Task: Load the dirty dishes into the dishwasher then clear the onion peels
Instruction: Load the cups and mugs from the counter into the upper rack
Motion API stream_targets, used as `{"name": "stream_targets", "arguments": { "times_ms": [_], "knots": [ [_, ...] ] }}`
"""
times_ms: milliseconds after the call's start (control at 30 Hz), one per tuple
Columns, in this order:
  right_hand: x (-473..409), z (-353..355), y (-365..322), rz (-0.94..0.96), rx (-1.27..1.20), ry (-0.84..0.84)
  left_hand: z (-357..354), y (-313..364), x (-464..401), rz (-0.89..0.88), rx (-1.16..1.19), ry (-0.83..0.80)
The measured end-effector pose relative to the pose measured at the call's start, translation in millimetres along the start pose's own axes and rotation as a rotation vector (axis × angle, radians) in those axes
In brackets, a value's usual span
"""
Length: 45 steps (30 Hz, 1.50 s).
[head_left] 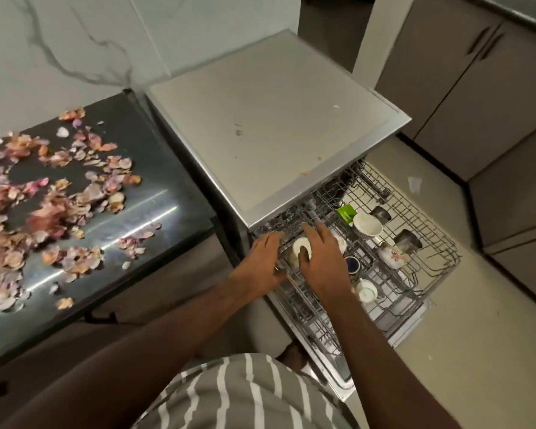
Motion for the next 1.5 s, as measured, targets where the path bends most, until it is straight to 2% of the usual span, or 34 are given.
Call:
{"name": "stream_targets", "arguments": {
  "times_ms": [200,333,500,600,767,933,1033,1167,1300,1500],
  "knots": [
    [-13.1,-14.0,-89.1,0.146,0.066,0.118,55.8,-62.8,30.9,-0.021,0.106,0.08],
    [-19.8,-53.3,-164.2,0.265,0.033,0.116,102.2,-117.1,63.8,-0.041,0.149,0.173],
    [-25.1,-103.7,-253.9,0.441,0.041,0.079,166.5,-175.5,109.5,-0.032,0.319,0.313],
    [-28.7,-127.2,-304.8,0.521,0.025,0.03,194.5,-216.9,139.6,0.049,0.313,0.448],
    [-41.9,-153.2,-370.1,0.655,0.058,-0.083,224.0,-278.1,173.4,0.209,0.333,0.549],
    [-63.3,-175.3,-421.3,0.791,0.079,-0.184,252.4,-314.8,191.6,0.317,0.299,0.691],
    [-80.3,-188.6,-449.4,0.833,0.099,-0.282,261.2,-334.7,194.3,0.424,0.236,0.723],
    [-100.2,-211.9,-477.7,0.875,0.263,-0.46,268.6,-359.0,191.7,0.597,0.087,0.697],
    [-112.5,-221.0,-496.2,0.93,0.48,-0.568,267.9,-366.4,187.3,0.69,0.118,0.695],
    [-128.1,-225.3,-507.4,0.94,0.654,-0.647,288.7,-365.5,183.8,0.717,0.236,0.866]
  ]
}}
Point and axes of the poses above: each hand's wrist, its own x-axis away from the middle knuckle, its own z-axis out of the back of the hand, y = z × x, the point moved 4 cm from there along -x, towards the middle knuckle, and after that the axes turned 9 degrees about z, right-handed, at the moved point
